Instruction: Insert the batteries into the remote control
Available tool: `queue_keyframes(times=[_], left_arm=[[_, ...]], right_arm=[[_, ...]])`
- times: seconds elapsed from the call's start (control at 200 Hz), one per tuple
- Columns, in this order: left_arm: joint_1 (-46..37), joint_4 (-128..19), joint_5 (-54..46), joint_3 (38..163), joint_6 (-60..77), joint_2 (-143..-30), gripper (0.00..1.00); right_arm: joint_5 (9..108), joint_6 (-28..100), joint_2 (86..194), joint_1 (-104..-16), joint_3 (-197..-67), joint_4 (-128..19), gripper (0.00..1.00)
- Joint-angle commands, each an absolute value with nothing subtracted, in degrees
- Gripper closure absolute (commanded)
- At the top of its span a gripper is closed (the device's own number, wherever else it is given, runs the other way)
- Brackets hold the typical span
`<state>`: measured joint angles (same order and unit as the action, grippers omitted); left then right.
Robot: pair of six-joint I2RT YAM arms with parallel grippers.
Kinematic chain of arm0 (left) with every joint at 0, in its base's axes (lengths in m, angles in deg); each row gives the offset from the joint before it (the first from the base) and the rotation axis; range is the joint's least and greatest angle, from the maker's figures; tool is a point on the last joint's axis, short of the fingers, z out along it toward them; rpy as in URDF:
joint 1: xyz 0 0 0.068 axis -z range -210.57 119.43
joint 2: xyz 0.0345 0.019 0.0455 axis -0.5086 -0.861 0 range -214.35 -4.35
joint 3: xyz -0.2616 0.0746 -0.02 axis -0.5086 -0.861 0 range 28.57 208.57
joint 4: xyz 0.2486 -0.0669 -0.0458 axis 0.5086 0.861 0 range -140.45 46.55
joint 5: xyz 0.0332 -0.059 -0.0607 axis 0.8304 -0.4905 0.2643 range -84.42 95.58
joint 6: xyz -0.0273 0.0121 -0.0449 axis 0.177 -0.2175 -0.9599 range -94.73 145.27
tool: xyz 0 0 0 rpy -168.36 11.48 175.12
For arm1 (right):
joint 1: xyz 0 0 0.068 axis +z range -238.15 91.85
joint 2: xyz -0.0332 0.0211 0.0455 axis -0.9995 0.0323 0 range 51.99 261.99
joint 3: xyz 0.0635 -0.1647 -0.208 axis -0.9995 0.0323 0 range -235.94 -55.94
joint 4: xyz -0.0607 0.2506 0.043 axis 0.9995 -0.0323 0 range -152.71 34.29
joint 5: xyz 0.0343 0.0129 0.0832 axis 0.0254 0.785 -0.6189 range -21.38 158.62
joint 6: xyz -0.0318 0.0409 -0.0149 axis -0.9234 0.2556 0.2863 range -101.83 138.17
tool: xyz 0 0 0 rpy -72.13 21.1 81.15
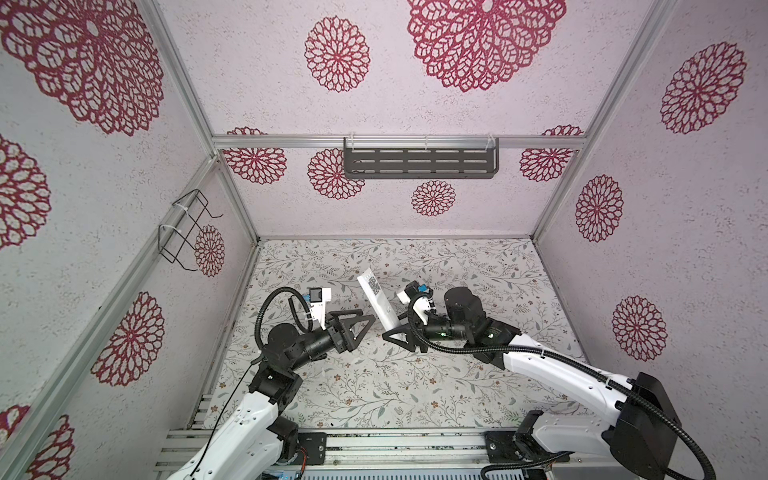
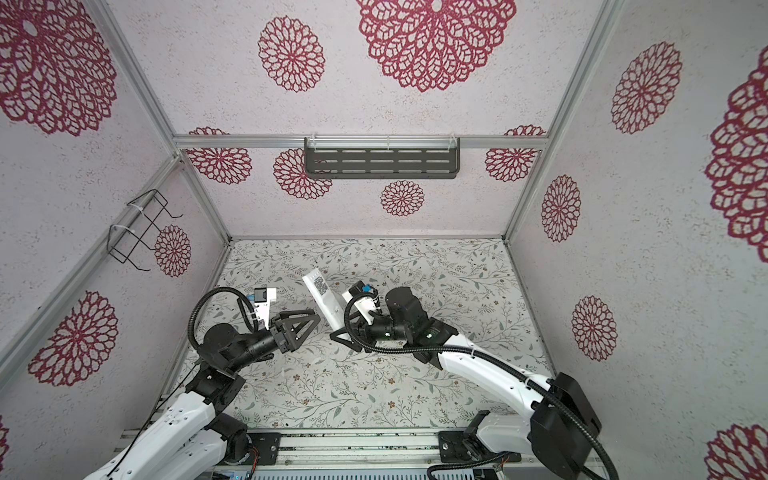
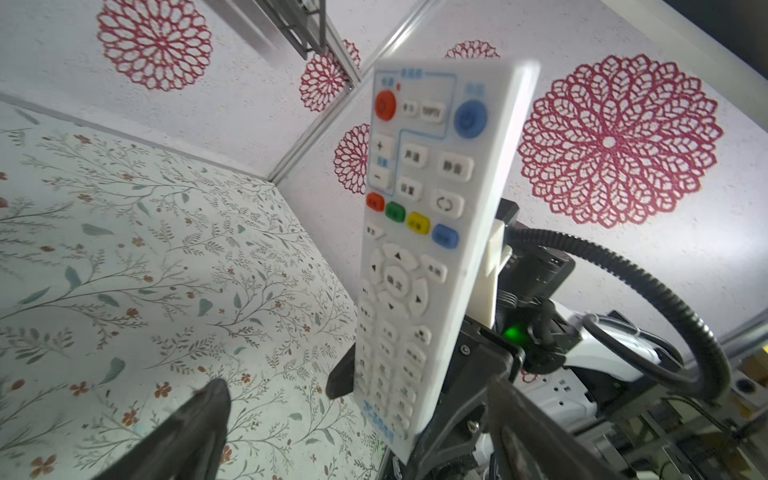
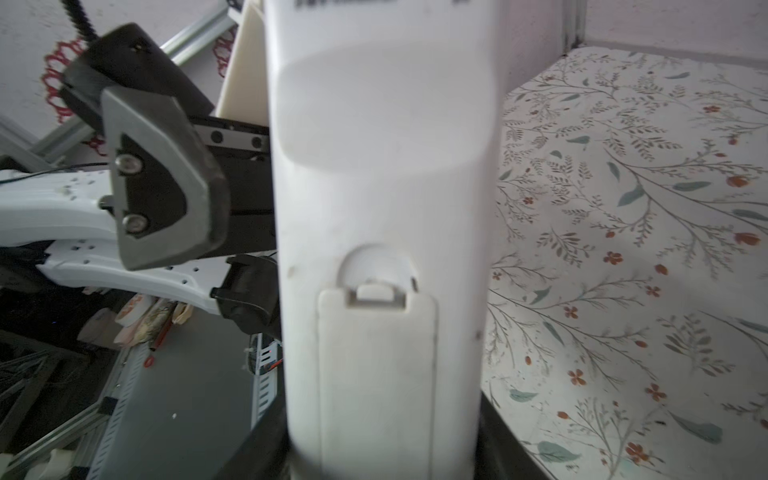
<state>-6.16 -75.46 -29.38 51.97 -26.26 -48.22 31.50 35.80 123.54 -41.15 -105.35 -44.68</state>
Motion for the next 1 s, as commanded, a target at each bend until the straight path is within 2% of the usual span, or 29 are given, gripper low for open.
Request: queue_keyframes(times=[0.0, 0.24, 0.385, 0.57, 0.7, 0.996], left_arm=[[-3.75, -78.72, -32.30, 54.69, -23.47, -49.48, 0.02], [-1.52, -80.76, -32.73, 56.87, -23.06, -52.74, 0.00], [-1.14, -82.68, -33.08, 57.10, -23.75, -53.54, 0.08], [-0.77, -83.41, -33.55, 57.83, -24.45, -53.92, 0.23], [-0.05, -83.57, -33.35, 58.11, -24.38, -53.93, 0.27], [1.18, -85.77, -33.09, 58.82, -24.69, -55.56, 0.31]], right_arm=[[21.14, 42.60, 121.82, -41.74, -104.16, -28.35, 0.93], [16.63, 48.13, 122.00, -41.74, -101.78, -18.61, 0.93], [15.29, 49.53, 122.47, -41.74, -101.20, -16.39, 0.93], [14.44, 52.29, 123.79, -41.74, -100.33, -12.21, 0.93], [14.34, 52.51, 123.97, -41.74, -100.41, -12.08, 0.94], [14.22, 52.03, 124.17, -41.66, -100.31, -12.97, 0.94]])
